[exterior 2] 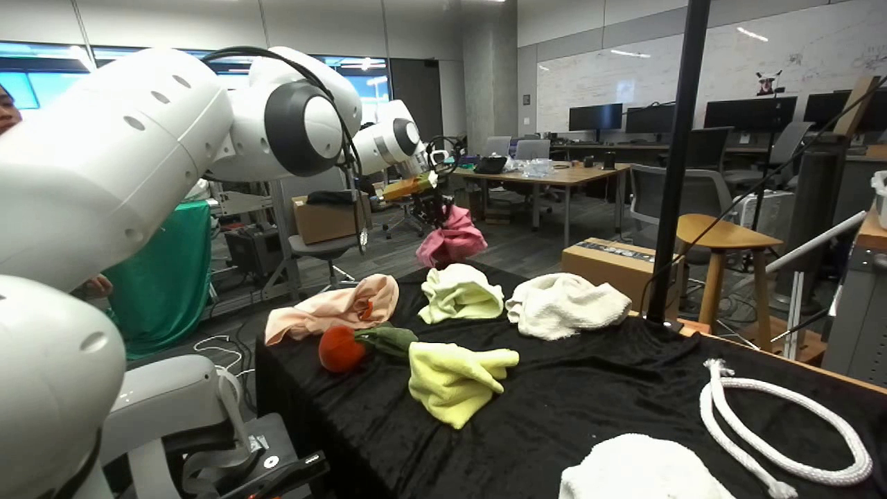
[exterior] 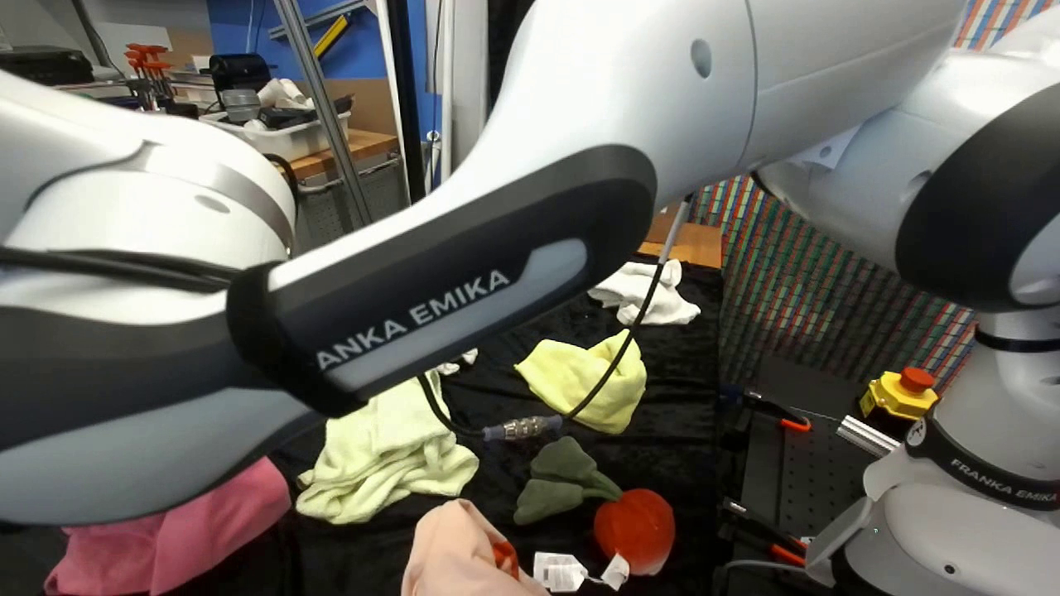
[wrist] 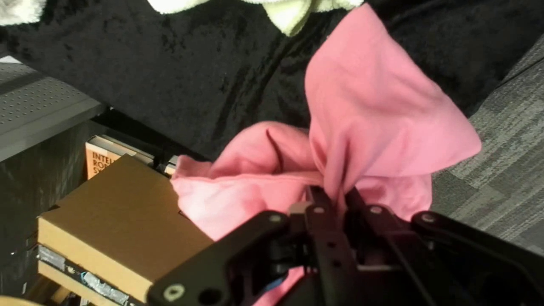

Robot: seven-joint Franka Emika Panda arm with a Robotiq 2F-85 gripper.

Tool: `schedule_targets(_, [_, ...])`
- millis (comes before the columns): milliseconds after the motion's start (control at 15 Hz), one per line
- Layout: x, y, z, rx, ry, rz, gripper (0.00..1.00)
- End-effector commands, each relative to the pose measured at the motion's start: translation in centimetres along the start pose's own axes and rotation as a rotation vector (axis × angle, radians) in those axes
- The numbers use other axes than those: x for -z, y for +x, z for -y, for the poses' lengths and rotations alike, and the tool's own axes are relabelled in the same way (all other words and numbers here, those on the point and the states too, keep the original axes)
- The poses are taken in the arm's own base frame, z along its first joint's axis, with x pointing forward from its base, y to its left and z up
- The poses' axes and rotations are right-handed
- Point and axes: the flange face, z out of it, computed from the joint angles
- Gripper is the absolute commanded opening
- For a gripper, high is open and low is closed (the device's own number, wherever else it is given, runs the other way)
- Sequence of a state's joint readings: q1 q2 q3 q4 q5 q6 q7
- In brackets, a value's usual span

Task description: Pile up all the objects on the table

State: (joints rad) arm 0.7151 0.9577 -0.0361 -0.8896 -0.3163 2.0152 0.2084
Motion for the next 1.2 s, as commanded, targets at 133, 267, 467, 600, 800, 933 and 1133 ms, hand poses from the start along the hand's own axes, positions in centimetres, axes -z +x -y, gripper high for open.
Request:
schedule_targets(133, [7.0,-0.3,-4.0,-0.034,-0.071,-0.008,0.08])
schedule_targets(267, [9.0,-0.8,-6.0,-0.063,-0.091,-0.01,0.08])
schedule_targets(467, [11.2,-2.5,-9.8,-0.105,-0.115,-0.007,0.08])
schedule_targets(600, [12.3,-4.1,-12.4,-0.13,-0.12,0.011,0.08])
schedule_targets(800, [13.2,-7.0,-16.5,-0.171,-0.136,0.044,0.08])
schedule_targets(933, [13.2,-9.3,-19.1,-0.197,-0.141,0.074,0.08])
schedule_targets(1133, [12.1,-12.7,-21.9,-0.222,-0.139,0.108,0.08])
